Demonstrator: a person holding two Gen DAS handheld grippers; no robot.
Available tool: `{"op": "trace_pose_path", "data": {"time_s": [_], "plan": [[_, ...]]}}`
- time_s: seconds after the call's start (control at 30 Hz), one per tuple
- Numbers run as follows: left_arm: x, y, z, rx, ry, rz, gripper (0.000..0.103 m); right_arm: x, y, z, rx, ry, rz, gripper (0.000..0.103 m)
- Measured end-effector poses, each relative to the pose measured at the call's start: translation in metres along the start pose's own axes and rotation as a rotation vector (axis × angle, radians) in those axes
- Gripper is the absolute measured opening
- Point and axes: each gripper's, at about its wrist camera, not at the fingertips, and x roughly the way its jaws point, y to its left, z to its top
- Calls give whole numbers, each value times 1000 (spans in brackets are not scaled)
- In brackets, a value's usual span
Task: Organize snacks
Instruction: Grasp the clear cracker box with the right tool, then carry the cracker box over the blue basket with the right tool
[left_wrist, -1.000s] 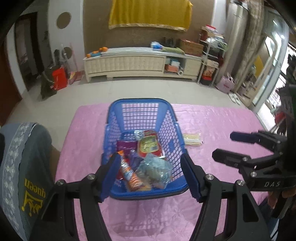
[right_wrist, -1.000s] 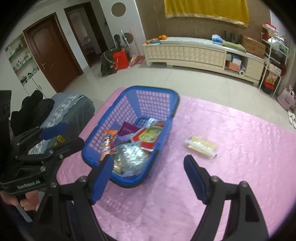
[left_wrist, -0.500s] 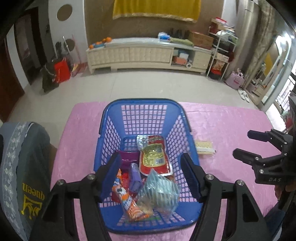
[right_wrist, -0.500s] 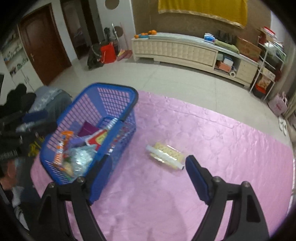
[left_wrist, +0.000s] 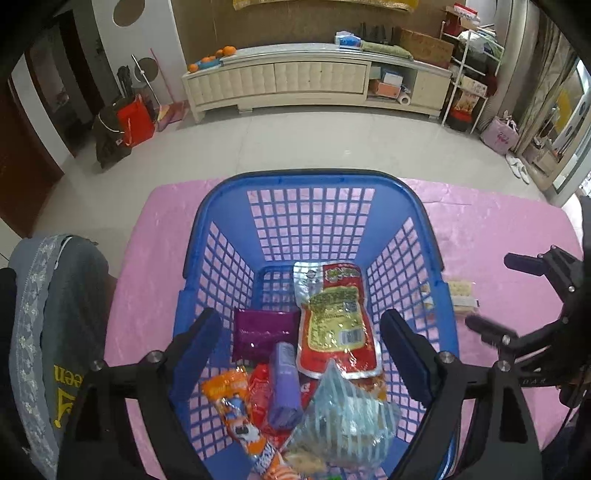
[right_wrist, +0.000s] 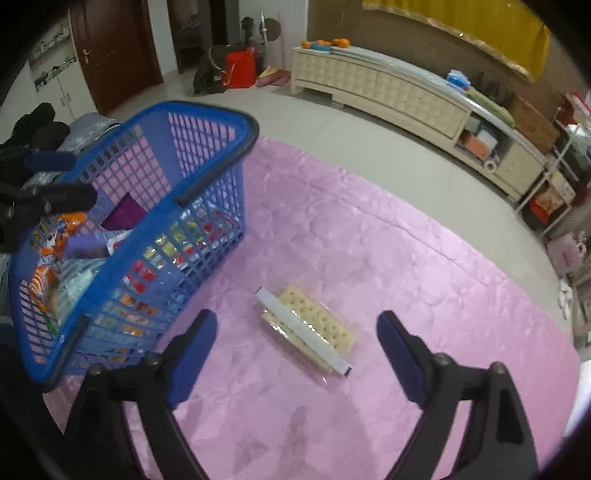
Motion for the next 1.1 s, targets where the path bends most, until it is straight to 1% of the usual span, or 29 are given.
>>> {"op": "trace_pose_path", "data": {"time_s": [0.03,0.07,0.13,0.23,0.3,0.33,0.43,0.53,0.57,0.63,0.67,0.7,0.77,0.8,0.83,0.9,0.97,1.03,1.1], "plan": [[2,1,1,-3,2,5,88,6,-2,-1,-2,5,11,102],[3,2,2,-13,4,2,90,11,-5,-1,-9,10,16,102],[8,7,3,-53,10,-22,94,24,-8,-3,-28,26,5,102],[17,9,5,-79,30,-22,94,46,-12,-6,-44,77,16,102],[18,7,7,-72,21,-8,94,60,-14,-7,-47,122,17,102],[17,7,8,-69,13,-2,94,64,-15,-9,-53,129,14,102],[21,5,11,-67,17,-7,94,72,-17,-12,-76,131,-2,102],[24,4,12,-60,25,2,94,79,-20,-14,-106,125,15,102],[25,5,12,-72,30,-11,94,81,-20,-14,-116,129,19,102],[27,8,12,-101,45,-60,94,80,-20,-13,-126,114,48,102],[28,9,12,-110,56,-72,94,80,-19,-13,-135,110,52,102],[29,9,12,-111,58,-62,94,79,-17,-13,-145,106,53,101],[31,8,11,-100,60,-32,94,76,-13,-16,-160,89,70,94],[32,8,12,-97,60,-30,94,73,-12,-17,-151,80,96,82],[32,8,11,-96,62,-32,94,71,-9,-17,-153,67,88,66],[31,7,10,-95,63,-35,94,65,-3,-19,-161,69,85,60],[28,6,7,-95,61,-35,94,58,3,-24,-166,66,88,59],[22,4,3,-87,55,-58,94,47,7,-30,-111,40,94,59],[19,1,-3,-76,52,-51,94,36,8,-34,-69,20,100,59]]}}
